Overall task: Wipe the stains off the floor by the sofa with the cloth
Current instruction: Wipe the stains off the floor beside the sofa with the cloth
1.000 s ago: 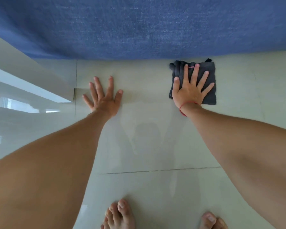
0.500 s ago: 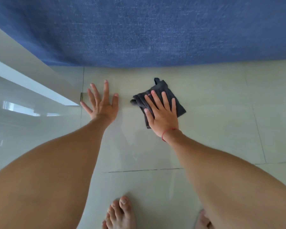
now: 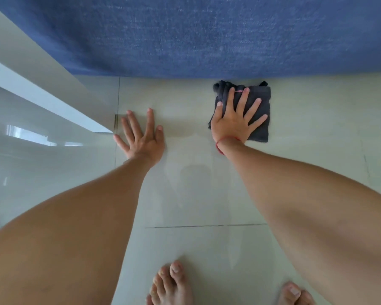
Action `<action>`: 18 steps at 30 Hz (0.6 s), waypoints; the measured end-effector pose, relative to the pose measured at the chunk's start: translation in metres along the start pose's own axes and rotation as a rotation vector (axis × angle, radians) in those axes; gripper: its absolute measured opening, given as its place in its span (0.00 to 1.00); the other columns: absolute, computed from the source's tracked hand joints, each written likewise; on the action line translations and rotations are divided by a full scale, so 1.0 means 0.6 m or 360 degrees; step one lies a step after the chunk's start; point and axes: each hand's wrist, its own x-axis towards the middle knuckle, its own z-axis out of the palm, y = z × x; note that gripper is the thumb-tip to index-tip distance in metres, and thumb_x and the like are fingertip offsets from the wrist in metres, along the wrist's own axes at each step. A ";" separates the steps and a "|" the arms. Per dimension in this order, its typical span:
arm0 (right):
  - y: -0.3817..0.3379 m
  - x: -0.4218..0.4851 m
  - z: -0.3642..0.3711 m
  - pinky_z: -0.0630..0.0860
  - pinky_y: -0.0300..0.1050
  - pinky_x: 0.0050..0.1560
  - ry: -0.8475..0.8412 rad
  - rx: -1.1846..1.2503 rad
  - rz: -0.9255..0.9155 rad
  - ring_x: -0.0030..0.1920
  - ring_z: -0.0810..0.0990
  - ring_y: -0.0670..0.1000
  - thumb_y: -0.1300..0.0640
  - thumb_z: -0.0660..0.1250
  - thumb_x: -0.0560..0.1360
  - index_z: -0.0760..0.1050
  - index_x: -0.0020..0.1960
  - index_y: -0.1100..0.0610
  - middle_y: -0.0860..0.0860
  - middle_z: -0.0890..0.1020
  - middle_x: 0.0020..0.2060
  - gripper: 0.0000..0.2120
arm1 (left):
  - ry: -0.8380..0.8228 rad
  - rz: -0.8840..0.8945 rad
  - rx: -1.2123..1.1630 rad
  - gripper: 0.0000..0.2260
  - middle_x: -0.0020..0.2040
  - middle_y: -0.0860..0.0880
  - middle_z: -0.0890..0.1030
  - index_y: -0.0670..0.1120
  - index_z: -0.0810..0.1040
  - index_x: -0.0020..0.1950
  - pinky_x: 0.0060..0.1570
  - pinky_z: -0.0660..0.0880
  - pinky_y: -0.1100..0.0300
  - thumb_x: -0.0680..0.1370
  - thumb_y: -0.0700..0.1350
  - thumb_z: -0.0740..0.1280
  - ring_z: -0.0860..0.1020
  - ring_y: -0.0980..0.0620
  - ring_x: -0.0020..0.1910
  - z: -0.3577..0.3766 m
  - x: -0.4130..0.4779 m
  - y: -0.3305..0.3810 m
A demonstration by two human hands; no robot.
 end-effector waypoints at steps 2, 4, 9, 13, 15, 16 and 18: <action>-0.041 -0.007 0.009 0.35 0.69 0.71 -0.0039 0.0011 -0.0131 0.78 0.40 0.60 0.42 0.45 0.81 0.48 0.78 0.43 0.46 0.45 0.79 0.26 | -0.0006 0.0008 -0.0001 0.25 0.78 0.48 0.32 0.64 0.38 0.77 0.72 0.34 0.39 0.82 0.58 0.43 0.33 0.48 0.77 -0.001 0.001 -0.001; -0.079 -0.028 0.021 0.35 0.69 0.71 -0.0065 -0.0001 -0.0315 0.78 0.41 0.59 0.43 0.46 0.81 0.49 0.77 0.42 0.46 0.47 0.79 0.25 | -0.0030 0.0006 -0.0006 0.25 0.78 0.48 0.31 0.64 0.38 0.77 0.72 0.33 0.40 0.82 0.58 0.43 0.32 0.48 0.77 -0.002 0.003 -0.002; -0.069 -0.079 0.034 0.38 0.64 0.74 -0.0145 -0.0058 -0.0685 0.78 0.44 0.57 0.42 0.48 0.81 0.51 0.77 0.42 0.45 0.49 0.79 0.25 | -0.0094 -0.0005 -0.0012 0.25 0.77 0.49 0.30 0.65 0.37 0.76 0.71 0.33 0.41 0.81 0.59 0.43 0.31 0.49 0.77 -0.007 0.005 -0.005; -0.011 -0.123 0.028 0.40 0.61 0.75 -0.0149 -0.0063 -0.0752 0.78 0.47 0.56 0.42 0.49 0.81 0.53 0.77 0.42 0.44 0.52 0.78 0.25 | -0.0134 -0.0015 -0.0007 0.25 0.77 0.49 0.30 0.65 0.36 0.76 0.72 0.33 0.41 0.81 0.59 0.43 0.31 0.49 0.77 -0.011 0.002 -0.002; 0.011 -0.139 0.025 0.38 0.60 0.75 -0.0157 -0.0041 -0.0572 0.79 0.45 0.55 0.42 0.47 0.81 0.50 0.77 0.41 0.42 0.50 0.78 0.24 | -0.0109 -0.0023 -0.0031 0.25 0.78 0.49 0.31 0.64 0.39 0.77 0.72 0.33 0.41 0.81 0.59 0.45 0.32 0.49 0.77 -0.012 0.000 -0.001; 0.016 -0.140 0.023 0.37 0.59 0.75 -0.0171 -0.0011 -0.0432 0.79 0.43 0.54 0.42 0.46 0.82 0.48 0.77 0.41 0.41 0.48 0.78 0.24 | -0.0058 -0.0027 -0.0084 0.25 0.79 0.48 0.33 0.63 0.42 0.78 0.73 0.34 0.42 0.82 0.58 0.47 0.34 0.48 0.78 -0.011 -0.003 0.002; 0.022 -0.131 0.014 0.34 0.59 0.74 -0.0192 0.0075 -0.0134 0.78 0.39 0.54 0.43 0.45 0.82 0.43 0.77 0.41 0.41 0.43 0.78 0.25 | 0.0138 -0.0027 -0.0264 0.25 0.80 0.44 0.43 0.57 0.53 0.79 0.74 0.39 0.44 0.81 0.53 0.53 0.41 0.46 0.79 -0.009 -0.015 0.017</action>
